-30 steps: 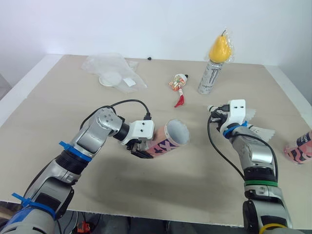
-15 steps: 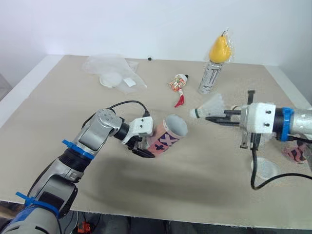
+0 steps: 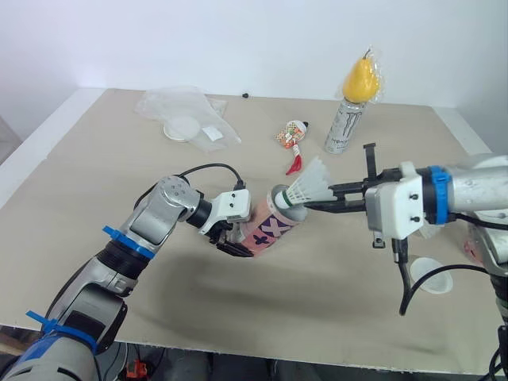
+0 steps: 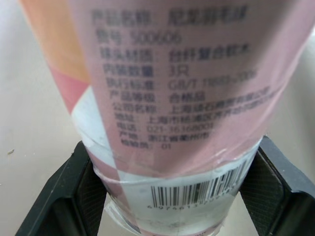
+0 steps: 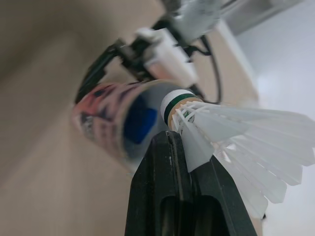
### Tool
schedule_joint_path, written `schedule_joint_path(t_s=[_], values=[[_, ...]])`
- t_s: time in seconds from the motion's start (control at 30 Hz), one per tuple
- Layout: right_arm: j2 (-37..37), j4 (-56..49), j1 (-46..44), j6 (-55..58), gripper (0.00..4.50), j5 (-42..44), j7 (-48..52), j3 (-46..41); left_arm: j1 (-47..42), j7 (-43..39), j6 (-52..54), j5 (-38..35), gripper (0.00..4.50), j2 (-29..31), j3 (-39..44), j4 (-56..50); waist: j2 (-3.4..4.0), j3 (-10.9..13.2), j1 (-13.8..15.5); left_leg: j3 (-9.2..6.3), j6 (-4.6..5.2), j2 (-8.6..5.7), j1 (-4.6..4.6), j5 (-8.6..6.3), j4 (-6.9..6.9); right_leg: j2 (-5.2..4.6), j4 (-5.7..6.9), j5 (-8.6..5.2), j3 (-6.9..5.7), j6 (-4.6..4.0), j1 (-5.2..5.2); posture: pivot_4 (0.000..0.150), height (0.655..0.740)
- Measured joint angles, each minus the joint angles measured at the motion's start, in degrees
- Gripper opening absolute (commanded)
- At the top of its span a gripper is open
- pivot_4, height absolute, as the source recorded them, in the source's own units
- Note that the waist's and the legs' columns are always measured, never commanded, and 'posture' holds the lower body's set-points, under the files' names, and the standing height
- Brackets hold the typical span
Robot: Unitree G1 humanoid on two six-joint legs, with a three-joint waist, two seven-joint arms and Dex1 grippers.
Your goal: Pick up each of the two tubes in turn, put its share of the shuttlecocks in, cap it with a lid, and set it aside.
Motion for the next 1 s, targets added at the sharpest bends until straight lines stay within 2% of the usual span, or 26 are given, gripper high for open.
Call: schedule_joint_path(t_s=[0.23,0.33,0.43,0.53,0.57,0.6,0.73,0.83,0.9,1.0], values=[[1.35,3.47,-0.56,-2.98,0.06,-1.66,2.23,2.32,0.47,0.35,1.47,-0.24,3.4,0.33,0.0,-1.37,0.0,0.0,-0.07,0.0,0.0,0.01,0.01,0.0,-0.01,0.01,0.02,0.01,0.0,-0.01,0.0,0.15,0.74],[1.43,4.02,-0.98,-2.98,1.01,-1.2,2.99,2.31,0.72,0.65,1.61,-0.38,3.4,0.45,0.0,-1.79,0.0,0.0,-0.06,0.0,0.0,0.01,0.01,0.0,-0.01,0.0,0.02,0.06,0.0,-0.12,0.0,0.15,0.74],[1.64,4.48,-2.06,-2.95,2.53,-0.57,3.27,1.93,0.98,1.09,1.61,-0.35,3.4,0.56,-0.11,-2.44,0.0,0.0,-0.07,-0.01,0.0,0.01,0.02,0.0,-0.01,0.01,0.02,0.06,0.0,-0.12,0.01,0.15,0.74],[1.61,4.65,-2.44,-2.73,3.86,0.24,3.58,1.33,1.01,1.15,1.66,-0.42,3.4,0.62,-0.11,-2.46,0.0,0.0,-0.05,-0.02,0.0,0.01,0.02,0.0,0.0,0.01,0.02,0.06,-0.01,-0.12,0.02,0.15,0.74],[1.62,4.64,-2.42,-2.2,4.28,0.72,3.61,1.33,1.01,1.16,1.65,-0.44,3.4,0.63,-0.11,-2.46,0.0,0.0,-0.06,-0.01,0.0,0.01,0.01,0.0,0.0,0.0,0.02,0.06,0.0,-0.12,0.01,0.15,0.74],[1.76,4.52,-2.3,-0.26,4.47,2.48,3.19,0.85,1.01,1.15,1.63,-0.44,3.4,0.63,-0.11,-2.46,0.0,0.0,-0.06,-0.01,0.0,0.01,0.01,0.0,-0.01,0.0,0.02,0.06,0.0,-0.12,0.01,0.15,0.74],[1.97,3.4,-1.61,6.69,4.47,7.73,-0.36,-3.68,1.01,1.09,1.51,-0.46,3.4,0.66,-0.12,-2.4,0.0,0.0,-0.04,-0.02,0.0,0.01,0.0,0.0,-0.01,0.0,0.02,0.1,0.0,-0.2,0.01,0.15,0.74],[3.05,1.67,1.19,15.88,4.47,13.47,-6.85,-9.17,1.03,1.11,1.16,-0.43,3.4,0.63,-0.18,-2.3,-0.01,0.0,0.04,-0.08,0.0,0.0,-0.01,0.0,-0.01,0.0,0.03,0.13,-0.04,-0.27,0.03,0.15,0.74],[6.0,-0.65,7.22,26.6,4.47,21.07,-17.05,-18.43,1.02,1.12,0.97,-0.42,3.4,0.34,-0.38,-2.29,-0.15,-0.04,0.36,-0.17,0.0,0.01,-0.03,0.0,-0.02,0.0,0.03,0.15,-0.12,-0.38,0.07,0.15,0.74],[10.07,-2.92,17.68,34.32,4.47,25.04,-27.13,-28.88,0.98,1.12,0.89,-0.46,3.4,0.05,-0.66,-2.28,-0.18,-0.05,0.86,-0.28,0.02,-0.03,-0.06,-0.02,-0.06,0.0,0.02,0.1,-0.23,-0.39,0.09,0.15,0.74]])
